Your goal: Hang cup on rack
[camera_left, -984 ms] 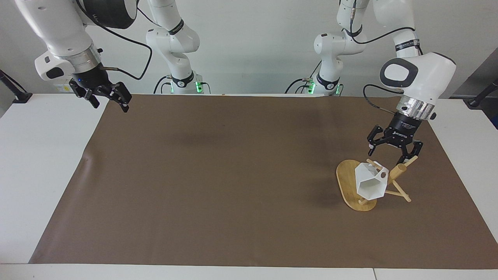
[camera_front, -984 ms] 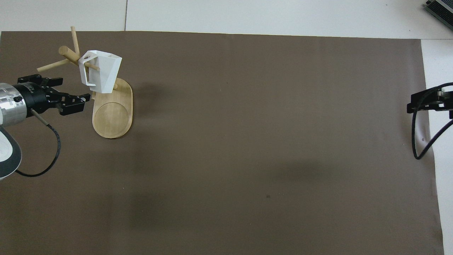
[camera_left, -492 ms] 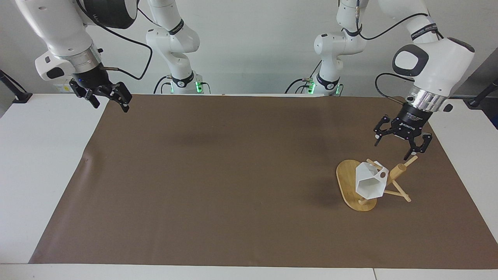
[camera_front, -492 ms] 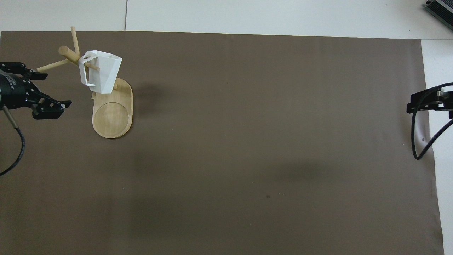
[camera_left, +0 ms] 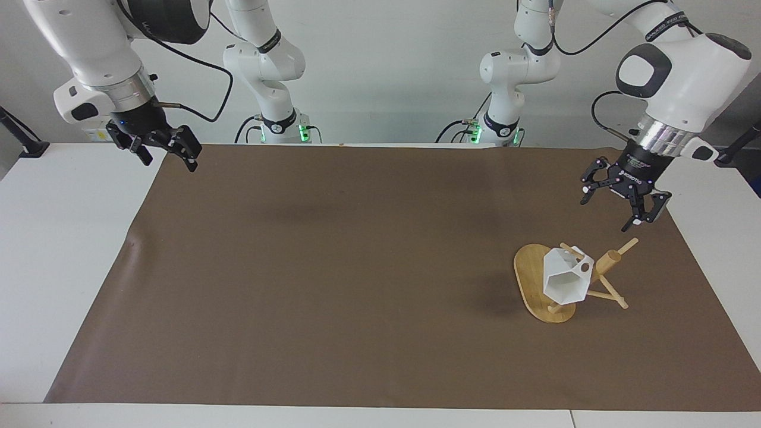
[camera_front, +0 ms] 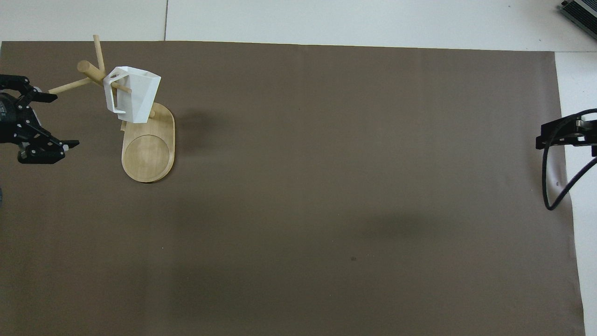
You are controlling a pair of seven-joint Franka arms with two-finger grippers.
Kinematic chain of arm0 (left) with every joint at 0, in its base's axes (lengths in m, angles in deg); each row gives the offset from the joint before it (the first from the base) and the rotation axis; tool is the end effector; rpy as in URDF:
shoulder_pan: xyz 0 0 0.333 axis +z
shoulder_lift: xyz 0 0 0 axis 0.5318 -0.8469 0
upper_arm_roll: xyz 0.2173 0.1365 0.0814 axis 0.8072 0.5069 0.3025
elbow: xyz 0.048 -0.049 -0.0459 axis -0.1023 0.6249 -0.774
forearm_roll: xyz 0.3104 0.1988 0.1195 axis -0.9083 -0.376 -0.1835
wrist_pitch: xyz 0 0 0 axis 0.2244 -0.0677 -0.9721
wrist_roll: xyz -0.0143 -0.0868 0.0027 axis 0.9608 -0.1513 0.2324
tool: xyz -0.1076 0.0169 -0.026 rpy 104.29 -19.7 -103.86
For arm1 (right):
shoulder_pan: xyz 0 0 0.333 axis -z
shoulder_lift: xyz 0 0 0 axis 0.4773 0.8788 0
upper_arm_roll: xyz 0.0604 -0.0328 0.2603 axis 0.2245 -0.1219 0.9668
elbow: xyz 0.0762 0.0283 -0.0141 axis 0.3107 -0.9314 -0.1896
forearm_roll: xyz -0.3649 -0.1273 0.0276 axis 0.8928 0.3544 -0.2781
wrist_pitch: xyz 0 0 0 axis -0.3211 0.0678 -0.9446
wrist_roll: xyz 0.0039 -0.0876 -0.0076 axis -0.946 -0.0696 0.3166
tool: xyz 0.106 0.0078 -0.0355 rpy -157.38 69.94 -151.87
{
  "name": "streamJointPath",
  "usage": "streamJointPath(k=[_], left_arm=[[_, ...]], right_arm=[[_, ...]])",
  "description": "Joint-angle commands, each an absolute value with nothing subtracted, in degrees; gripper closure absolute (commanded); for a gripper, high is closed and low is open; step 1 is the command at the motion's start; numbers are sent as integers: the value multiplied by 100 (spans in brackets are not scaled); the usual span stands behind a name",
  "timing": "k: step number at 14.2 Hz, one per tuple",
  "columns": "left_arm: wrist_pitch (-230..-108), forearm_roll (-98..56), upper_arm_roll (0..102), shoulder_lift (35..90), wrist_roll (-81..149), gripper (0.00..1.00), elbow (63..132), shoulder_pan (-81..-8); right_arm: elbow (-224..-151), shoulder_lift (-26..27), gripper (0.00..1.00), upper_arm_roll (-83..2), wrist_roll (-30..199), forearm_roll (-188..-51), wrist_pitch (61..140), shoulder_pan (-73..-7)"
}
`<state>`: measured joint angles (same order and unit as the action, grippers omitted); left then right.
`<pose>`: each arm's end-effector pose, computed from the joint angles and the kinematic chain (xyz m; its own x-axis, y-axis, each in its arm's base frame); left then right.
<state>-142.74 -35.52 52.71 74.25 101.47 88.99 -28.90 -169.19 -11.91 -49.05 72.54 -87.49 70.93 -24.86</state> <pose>0.5720 0.0027 0.5403 0.0607 0.9851 -0.1609 0.9705 -0.0206 0.2404 0.5566 -0.0494 0.5770 0.9874 -0.1577 -0.0110 -0.1573 -0.9871 0.0296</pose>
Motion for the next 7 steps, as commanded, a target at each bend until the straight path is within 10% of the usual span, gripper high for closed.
streamJointPath(k=[1, 7], left_arm=[[-14090, -3937, 5245, 7406, 8794, 0, 8754, -2940], [-14143, -3965, 5245, 7406, 5366, 0, 8789, -2940]], right_arm=[[-17042, -1278, 0, -4950, 7335, -8784, 7144, -2508], [-17042, -1278, 0, -4950, 7335, -8776, 7144, -2508]])
